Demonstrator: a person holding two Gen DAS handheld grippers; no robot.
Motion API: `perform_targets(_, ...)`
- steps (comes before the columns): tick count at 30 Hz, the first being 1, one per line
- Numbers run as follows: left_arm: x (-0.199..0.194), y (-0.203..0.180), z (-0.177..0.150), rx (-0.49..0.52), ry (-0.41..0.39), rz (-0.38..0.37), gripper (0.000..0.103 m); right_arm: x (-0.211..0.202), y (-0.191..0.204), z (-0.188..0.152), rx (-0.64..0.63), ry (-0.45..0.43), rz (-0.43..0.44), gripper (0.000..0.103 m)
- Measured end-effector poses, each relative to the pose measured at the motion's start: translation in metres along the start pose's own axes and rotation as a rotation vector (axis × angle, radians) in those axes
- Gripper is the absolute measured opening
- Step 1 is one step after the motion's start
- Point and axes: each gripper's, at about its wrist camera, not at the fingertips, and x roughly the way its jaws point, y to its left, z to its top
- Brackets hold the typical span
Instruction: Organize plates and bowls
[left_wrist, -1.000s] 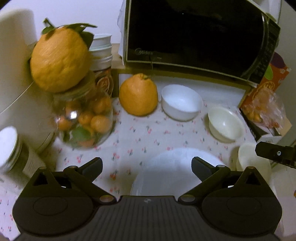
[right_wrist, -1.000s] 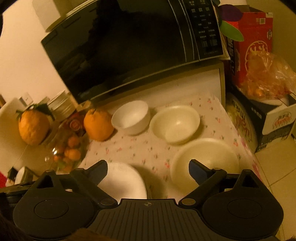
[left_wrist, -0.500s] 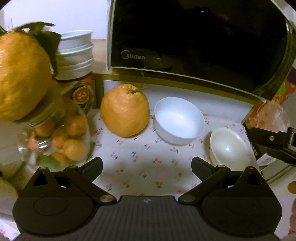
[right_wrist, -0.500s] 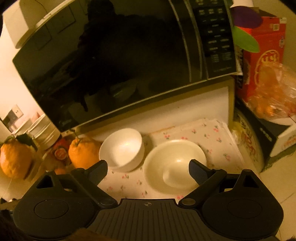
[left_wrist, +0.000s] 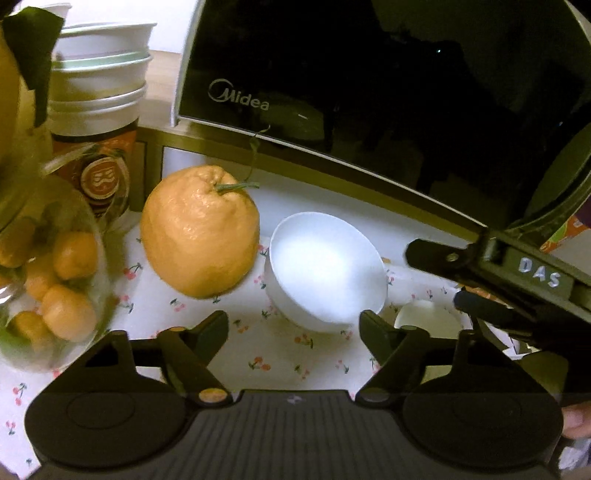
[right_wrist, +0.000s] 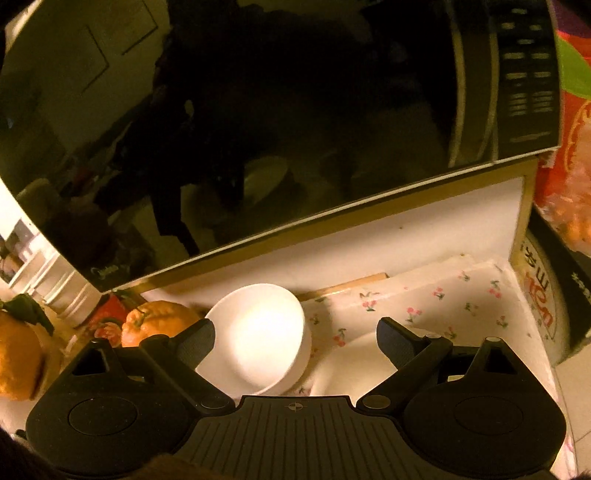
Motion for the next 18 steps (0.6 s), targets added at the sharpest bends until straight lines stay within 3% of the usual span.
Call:
perform_targets(3,0.006,0.001,0.002,-0.021,-0.009,-0.014,0.062,0.009,0.003,0.001,-0.018,-0.003,-0.001,0.090)
perform_targets(8,0.013,-0.002,0.004,-0.026,-0.021,-0.017,0.046,0.023,0.002,0.003,-0.004,0.000,0.002,0.066)
perform_targets(13,0.023,-0.003,0.005,-0.030,-0.029,-0.006,0.038,0.031,0.000,0.002,0.011,0.005,-0.002,0.044)
perform_targets(18,0.028,-0.003,0.002,-0.031,-0.035,0.011,0.032,0.036,0.000,0.001,0.009,0.004,-0.016,0.036)
